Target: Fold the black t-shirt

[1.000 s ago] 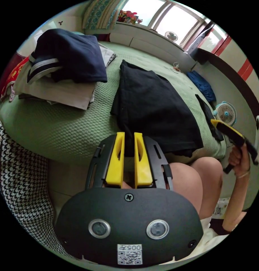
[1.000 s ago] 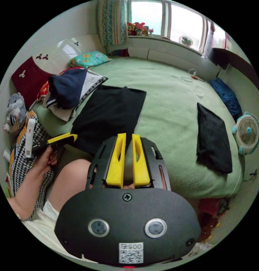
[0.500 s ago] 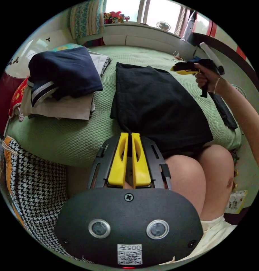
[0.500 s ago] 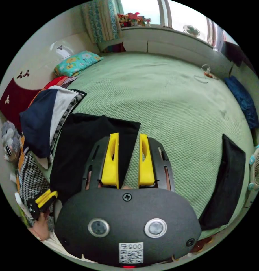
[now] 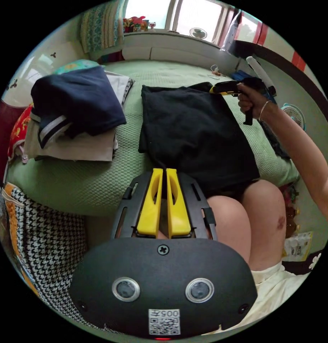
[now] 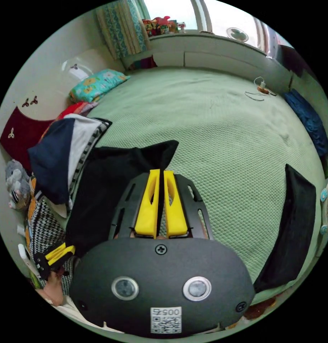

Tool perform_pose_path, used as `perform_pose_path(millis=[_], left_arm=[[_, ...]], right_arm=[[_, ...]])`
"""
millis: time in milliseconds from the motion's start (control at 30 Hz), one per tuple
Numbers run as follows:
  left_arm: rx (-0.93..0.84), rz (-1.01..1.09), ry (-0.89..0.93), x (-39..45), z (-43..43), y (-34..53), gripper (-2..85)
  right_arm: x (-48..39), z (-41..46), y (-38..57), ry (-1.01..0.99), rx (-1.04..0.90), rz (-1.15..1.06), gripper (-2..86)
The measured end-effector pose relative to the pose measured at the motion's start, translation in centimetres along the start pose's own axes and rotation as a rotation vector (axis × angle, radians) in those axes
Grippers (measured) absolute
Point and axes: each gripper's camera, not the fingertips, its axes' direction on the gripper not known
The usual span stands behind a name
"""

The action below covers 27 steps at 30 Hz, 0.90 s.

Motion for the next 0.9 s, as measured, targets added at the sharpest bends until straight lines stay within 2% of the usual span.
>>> perform_pose_path(millis=[67,433,700,900], left_arm=[[0.034,0.009,0.068,1.9,-1.0,-0.9,0.8],[0.133,0.258,0.148,16.6,-3.2,-7.1,0.9],[0.211,0.399,0.286,29.8,-3.2,-11.6,0.9],[0.201,0.439,0.409,39.8,0.0,-14.7,1.2]], right_arm=[[-0.2,-1.7,0.2,0.047,0.031,-0.021,-1.4],[4.8,-11.6,2.0,0.274,0.153,-0.027,-1.4],[15.7,-21.9,4.1,0.456,0.201,0.062,-1.4],[23.1,-22.9,4.7,0.679,0.128,0.075,-1.3]])
